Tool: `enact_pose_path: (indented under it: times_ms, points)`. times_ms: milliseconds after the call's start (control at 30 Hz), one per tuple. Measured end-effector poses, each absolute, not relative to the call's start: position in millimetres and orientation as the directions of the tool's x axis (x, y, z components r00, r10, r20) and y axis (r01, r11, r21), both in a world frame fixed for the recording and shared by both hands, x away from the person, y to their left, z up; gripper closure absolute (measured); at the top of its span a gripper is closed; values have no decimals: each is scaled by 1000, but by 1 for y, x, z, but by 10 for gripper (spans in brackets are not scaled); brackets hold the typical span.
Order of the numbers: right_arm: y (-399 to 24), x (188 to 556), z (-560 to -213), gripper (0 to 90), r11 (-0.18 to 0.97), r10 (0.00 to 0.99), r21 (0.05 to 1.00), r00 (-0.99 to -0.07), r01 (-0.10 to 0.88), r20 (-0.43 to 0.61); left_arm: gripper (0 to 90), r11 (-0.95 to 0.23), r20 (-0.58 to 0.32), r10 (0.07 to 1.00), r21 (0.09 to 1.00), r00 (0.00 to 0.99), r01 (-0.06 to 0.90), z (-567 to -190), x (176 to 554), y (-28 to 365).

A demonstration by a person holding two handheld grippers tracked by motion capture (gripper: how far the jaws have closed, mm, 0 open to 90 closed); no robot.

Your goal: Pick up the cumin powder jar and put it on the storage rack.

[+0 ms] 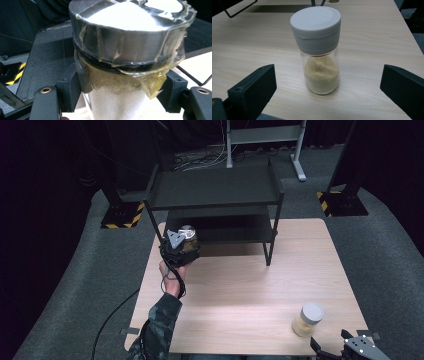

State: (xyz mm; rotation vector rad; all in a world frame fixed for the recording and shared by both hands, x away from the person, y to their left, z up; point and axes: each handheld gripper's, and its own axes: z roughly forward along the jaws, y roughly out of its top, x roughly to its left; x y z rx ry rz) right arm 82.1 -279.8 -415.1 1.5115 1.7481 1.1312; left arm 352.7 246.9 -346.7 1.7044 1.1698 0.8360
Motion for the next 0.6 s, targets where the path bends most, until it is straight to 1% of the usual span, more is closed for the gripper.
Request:
enact_pose_path:
  times_ms: [267, 600]
  points:
    - [-279, 82, -415, 0, 10, 973, 865, -203, 502, 107, 300, -169, 54, 945, 926, 323, 338, -337, 359, 246]
    - [-281, 83, -415, 0, 8, 974, 863, -201, 506, 108, 300, -135, 30, 955, 931, 296, 338, -335, 374, 245]
